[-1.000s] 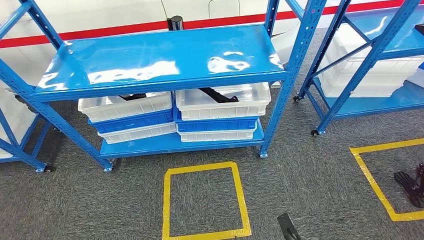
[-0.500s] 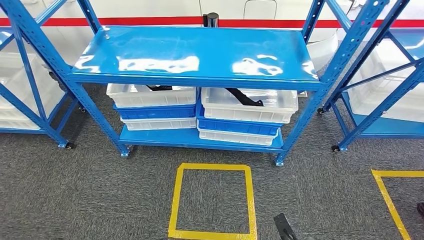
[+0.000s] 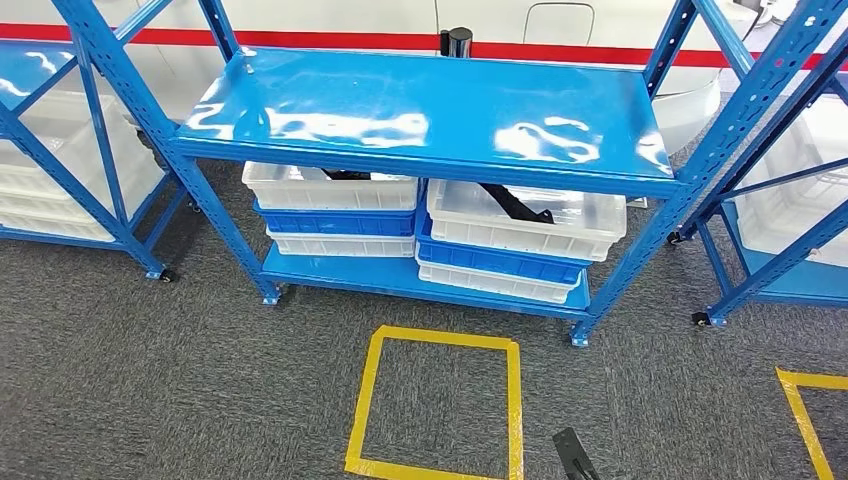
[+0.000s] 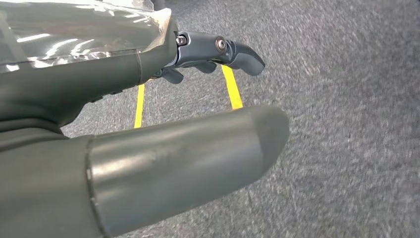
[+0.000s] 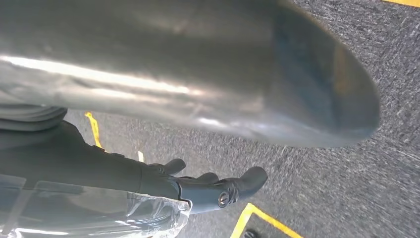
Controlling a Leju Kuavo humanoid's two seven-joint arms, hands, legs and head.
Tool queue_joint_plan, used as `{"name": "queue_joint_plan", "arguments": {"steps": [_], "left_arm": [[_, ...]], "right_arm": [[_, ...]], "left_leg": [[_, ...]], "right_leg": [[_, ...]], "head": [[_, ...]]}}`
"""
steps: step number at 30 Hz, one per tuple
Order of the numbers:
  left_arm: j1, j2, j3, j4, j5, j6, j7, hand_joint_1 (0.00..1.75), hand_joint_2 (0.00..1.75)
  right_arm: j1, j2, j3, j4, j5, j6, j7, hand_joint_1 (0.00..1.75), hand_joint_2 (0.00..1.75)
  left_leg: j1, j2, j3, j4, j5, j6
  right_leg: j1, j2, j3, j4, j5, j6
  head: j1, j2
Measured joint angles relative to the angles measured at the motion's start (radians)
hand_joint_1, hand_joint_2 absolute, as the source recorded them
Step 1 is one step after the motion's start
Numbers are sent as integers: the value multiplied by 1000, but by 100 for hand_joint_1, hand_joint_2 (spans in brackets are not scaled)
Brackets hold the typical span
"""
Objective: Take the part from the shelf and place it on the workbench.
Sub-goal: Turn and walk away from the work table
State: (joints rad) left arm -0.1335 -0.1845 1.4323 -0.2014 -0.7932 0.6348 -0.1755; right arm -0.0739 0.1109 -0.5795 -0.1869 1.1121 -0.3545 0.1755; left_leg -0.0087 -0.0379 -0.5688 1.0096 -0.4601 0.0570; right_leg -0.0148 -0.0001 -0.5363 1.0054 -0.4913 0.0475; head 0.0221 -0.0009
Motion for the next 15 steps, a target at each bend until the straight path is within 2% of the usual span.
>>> {"name": "queue_joint_plan", "arguments": {"steps": [5,11,15], "left_arm": [[0,3,-12,0,-6,-15,0,0,0],[0,4,-21,0,-12,-16,1,0,0],[0,4,-22,0,-12,-16,1,0,0]], "right_arm": [[-1,-1,-14,0,-13,31,-25,0,0],[-2,-1,-38,0,-40,37,-36,0,0],[-2,-2,-49,0,-42,37,-38,0,0]], "left_leg": [[1,0,5,-7,1,-3],[2,1,5,-9,1,-25],[1,1,4,-9,1,-29]], "right_leg": [[3,0,1,0,-2,-7],[5,0,1,1,-3,-10],[4,0,1,1,-3,-10]], "head": [[0,0],[0,0],[0,0]]}}
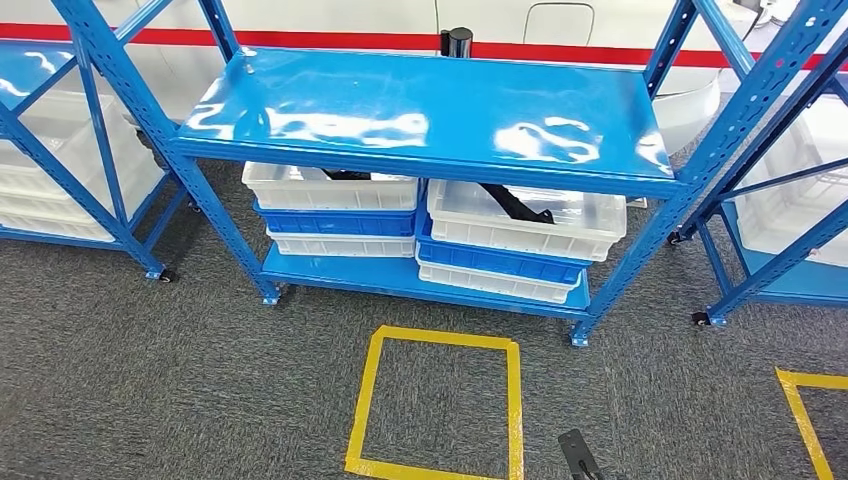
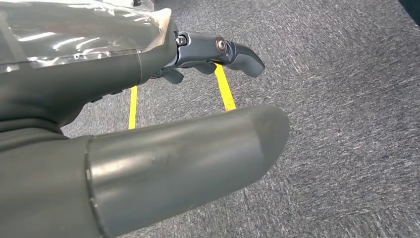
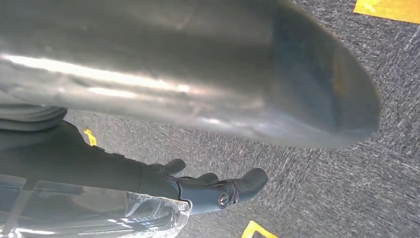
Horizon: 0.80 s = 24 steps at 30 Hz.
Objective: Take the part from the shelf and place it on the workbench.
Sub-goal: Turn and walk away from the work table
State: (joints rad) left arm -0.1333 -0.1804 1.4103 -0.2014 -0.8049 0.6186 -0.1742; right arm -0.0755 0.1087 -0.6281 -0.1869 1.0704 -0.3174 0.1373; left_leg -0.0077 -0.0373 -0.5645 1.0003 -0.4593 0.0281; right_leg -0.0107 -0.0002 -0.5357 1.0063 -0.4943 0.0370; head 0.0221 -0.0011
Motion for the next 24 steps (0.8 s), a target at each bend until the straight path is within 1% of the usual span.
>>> {"name": "queue_joint_plan", "arguments": {"steps": [6,7,10,12,14,15,16,17,18,19,20,21,22,23,24], "left_arm": [[0,0,0,0,0,0,0,0,0],[0,1,0,0,0,0,0,0,0],[0,3,-2,0,0,0,1,0,0],[0,3,-4,0,-1,0,1,0,0],[0,2,-5,0,-2,0,2,0,0],[0,2,-5,0,-2,1,2,0,0],[0,2,-6,0,-3,1,2,0,0],[0,2,-6,0,-4,1,2,0,0],[0,2,-7,0,-5,1,2,0,0],[0,2,-8,0,-7,1,2,0,0],[0,2,-9,0,-8,0,2,0,0],[1,2,-11,0,-10,0,2,0,0],[1,1,-13,0,-11,0,2,0,0],[1,2,-14,0,-11,0,2,0,0],[1,3,-15,0,-11,1,2,0,0]], "right_arm": [[0,1,-3,0,-2,0,-3,0,0],[0,1,-4,0,-6,0,-6,0,0],[0,2,-14,0,-18,1,-15,0,0],[0,3,-20,0,-20,1,-15,0,0],[1,2,-25,0,-21,-1,-16,0,0],[1,1,-27,-1,-22,-3,-16,0,0],[1,0,-28,-1,-25,-4,-16,0,0],[2,0,-30,-1,-27,-6,-16,0,0],[3,-1,-33,-1,-31,-8,-17,0,0],[6,-2,-37,0,-34,-10,-19,0,0],[8,-4,-42,0,-37,-13,-21,0,0],[10,-5,-46,0,-38,-16,-24,0,0],[11,-6,-50,0,-40,-18,-27,0,0],[10,-6,-52,0,-41,-20,-31,0,0],[9,-5,-54,-1,-41,-22,-33,0,0]], "left_leg": [[-5,0,0,0,0,0],[-7,0,-1,3,-1,2],[-11,0,-4,10,-6,13],[-12,0,-4,7,-6,20],[-5,4,8,-14,5,27],[0,8,16,-27,11,31],[4,12,21,-36,16,33],[4,14,23,-39,17,35],[5,17,23,-39,17,35],[5,19,23,-38,16,34],[7,21,24,-38,15,31],[9,23,24,-36,13,28],[12,25,25,-31,9,22],[13,28,25,-24,3,14],[13,31,24,-15,-5,5]], "right_leg": [[-5,0,0,-1,0,0],[-7,0,0,-2,1,1],[-13,0,1,-5,2,5],[-12,0,3,-8,4,9],[-8,0,-1,1,-2,12],[-5,1,-13,27,-15,11],[-3,1,-37,75,-37,8],[-3,1,-68,138,-64,4],[-5,1,-103,205,-87,3],[-6,1,-130,253,-100,7],[-9,1,-139,266,-97,14],[-12,0,-128,238,-79,26],[-16,-3,-97,172,-48,39],[-20,-13,-64,101,-21,49],[-22,-17,-38,44,-1,51]], "head": [[0,0],[0,0],[0,0],[0,0],[0,0],[2,0],[3,0],[3,0],[4,0],[4,0],[4,0],[4,0],[4,0],[4,0],[5,0]]}}
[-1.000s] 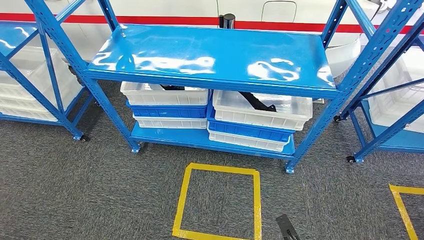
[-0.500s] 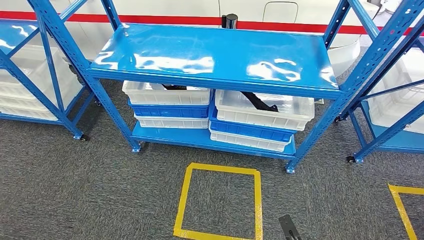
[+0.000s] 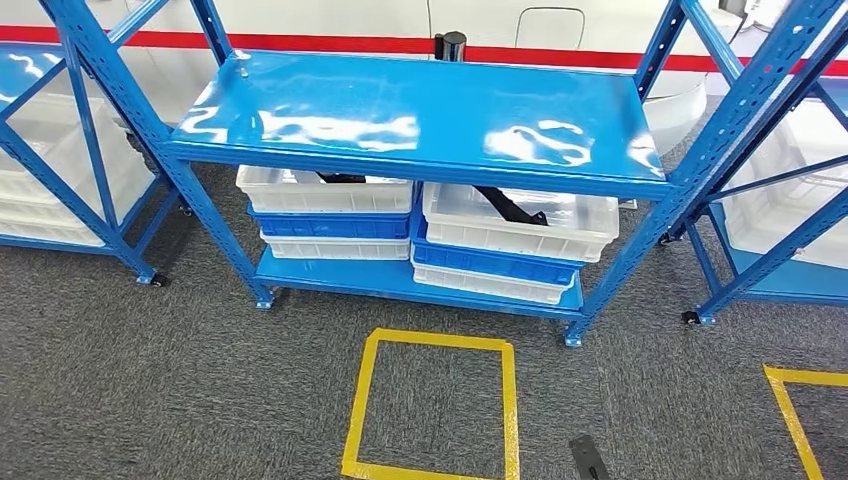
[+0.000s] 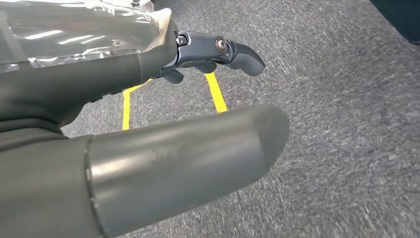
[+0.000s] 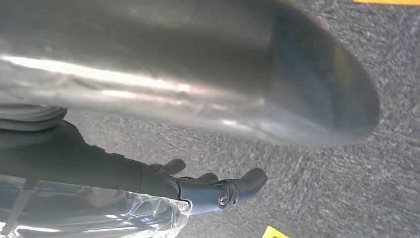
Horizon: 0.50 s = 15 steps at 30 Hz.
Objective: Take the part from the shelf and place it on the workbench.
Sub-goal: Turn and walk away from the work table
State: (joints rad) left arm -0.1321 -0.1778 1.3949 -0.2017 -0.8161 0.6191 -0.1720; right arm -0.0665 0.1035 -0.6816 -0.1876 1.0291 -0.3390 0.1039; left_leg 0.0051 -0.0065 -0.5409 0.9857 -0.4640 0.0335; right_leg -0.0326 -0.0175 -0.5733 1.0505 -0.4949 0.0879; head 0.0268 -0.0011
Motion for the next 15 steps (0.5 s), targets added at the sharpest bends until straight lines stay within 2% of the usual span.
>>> {"name": "queue_joint_plan", "arguments": {"steps": [1,2,4,6,7,9,10,11,12,14,15], "left_arm": [[0,1,-1,0,0,1,0,0,0],[0,2,-1,0,0,2,0,0,0],[0,1,-2,0,3,4,0,0,0],[0,0,-3,0,6,7,1,0,0],[0,-1,-3,0,8,8,1,0,0],[0,-1,-3,0,8,9,2,0,0],[0,-1,-3,0,8,9,2,0,0],[1,-1,-3,0,9,9,2,0,0],[1,-1,-3,0,9,9,2,0,0],[1,-1,-3,0,9,9,2,0,0],[1,-1,-4,0,9,9,2,0,0]], "right_arm": [[-1,1,-1,0,-1,-2,-2,0,0],[-2,2,-3,0,-1,-3,-3,0,0],[-1,3,-6,0,2,-5,-5,0,0],[-1,3,-8,0,13,-6,-4,0,0],[-1,3,-8,0,20,-8,-2,0,0],[-1,2,-8,0,35,-11,5,0,0],[-1,2,-8,0,41,-11,7,0,0],[-1,2,-8,0,45,-12,10,0,0],[-1,2,-8,0,49,-12,11,0,0],[-2,3,-8,0,55,-12,15,0,0],[-3,4,-7,0,57,-12,16,0,0]], "left_leg": [[-2,2,-1,8,-7,-8],[-4,5,-2,12,-12,-14],[0,9,-1,14,-16,-20],[6,11,-13,46,-40,-27],[8,11,-33,89,-67,-31],[8,9,-97,221,-131,-36],[8,9,-127,276,-148,-36],[8,9,-143,301,-147,-35],[8,9,-140,286,-126,-31],[6,6,-86,163,-54,-18],[3,4,-55,99,-28,-13]], "right_leg": [[-1,-3,17,-33,10,-6],[1,-3,19,-40,11,-17],[2,9,20,-38,12,-39],[0,16,21,-39,15,-51],[-1,17,21,-39,16,-56],[3,18,20,-39,16,-62],[6,18,20,-39,15,-64],[8,19,20,-39,15,-65],[9,20,21,-39,14,-65],[10,23,25,-39,14,-66],[14,24,25,-39,13,-64]], "head": [[0,0],[-1,0],[-3,0],[-3,0],[-3,0],[-3,0],[-3,0],[-3,0],[-3,0],[-3,0],[-3,0]]}}
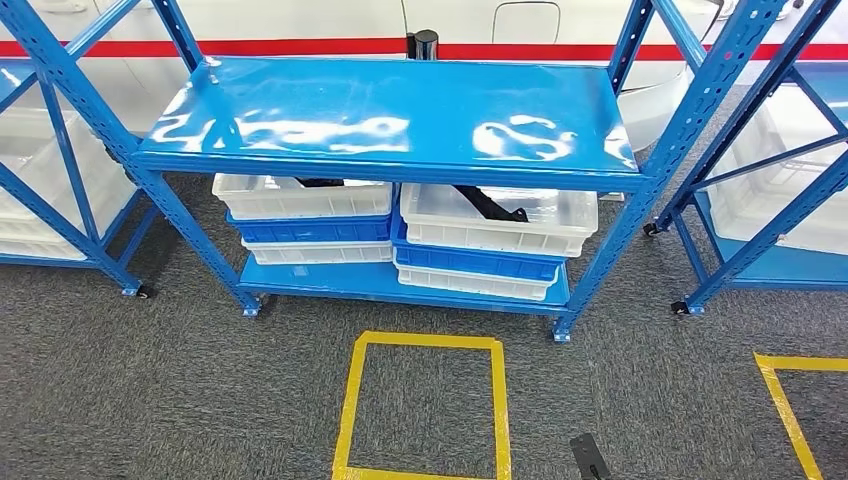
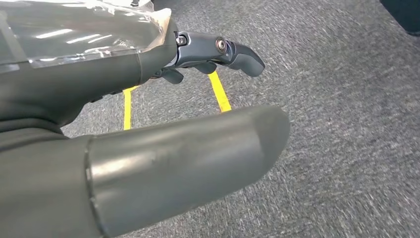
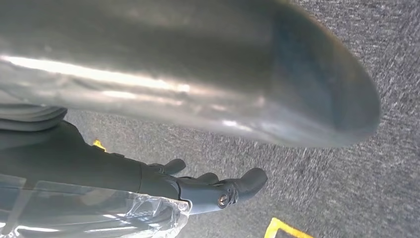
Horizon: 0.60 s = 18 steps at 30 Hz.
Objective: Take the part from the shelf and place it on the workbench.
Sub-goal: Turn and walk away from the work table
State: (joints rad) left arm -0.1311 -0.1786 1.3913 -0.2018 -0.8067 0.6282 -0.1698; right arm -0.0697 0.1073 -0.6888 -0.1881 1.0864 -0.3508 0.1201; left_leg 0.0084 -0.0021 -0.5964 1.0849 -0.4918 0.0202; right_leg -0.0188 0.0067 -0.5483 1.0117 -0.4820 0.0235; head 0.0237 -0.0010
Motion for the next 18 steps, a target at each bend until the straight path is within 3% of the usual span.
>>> {"name": "queue_joint_plan", "arguments": {"steps": [1,2,5,10,18], "left_arm": [[0,0,0,0,0,0,0,0,0],[-1,0,0,0,0,0,0,0,0],[-1,-1,-1,0,0,-3,-1,0,0],[-1,1,-3,0,0,-14,-6,0,0],[-1,2,-5,0,-1,-33,-6,0,0]], "right_arm": [[-1,1,0,0,2,0,2,0,0],[-2,1,0,0,4,0,2,0,0],[-2,1,1,0,7,0,4,0,0],[-4,2,1,0,8,0,6,0,0],[-4,2,1,0,3,17,6,0,0]], "left_leg": [[-3,-1,21,-46,16,4],[-5,-2,30,-69,22,0],[-13,-1,31,-76,23,-13],[-25,-1,31,-76,23,2],[-26,-1,29,-75,23,7]], "right_leg": [[2,1,-1,0,-1,1],[6,1,-3,1,-3,1],[10,0,-9,3,-8,0],[3,0,-4,-4,-3,10],[2,0,0,-9,1,15]], "head": [[0,0],[0,0],[1,0],[1,0],[1,0]]}}
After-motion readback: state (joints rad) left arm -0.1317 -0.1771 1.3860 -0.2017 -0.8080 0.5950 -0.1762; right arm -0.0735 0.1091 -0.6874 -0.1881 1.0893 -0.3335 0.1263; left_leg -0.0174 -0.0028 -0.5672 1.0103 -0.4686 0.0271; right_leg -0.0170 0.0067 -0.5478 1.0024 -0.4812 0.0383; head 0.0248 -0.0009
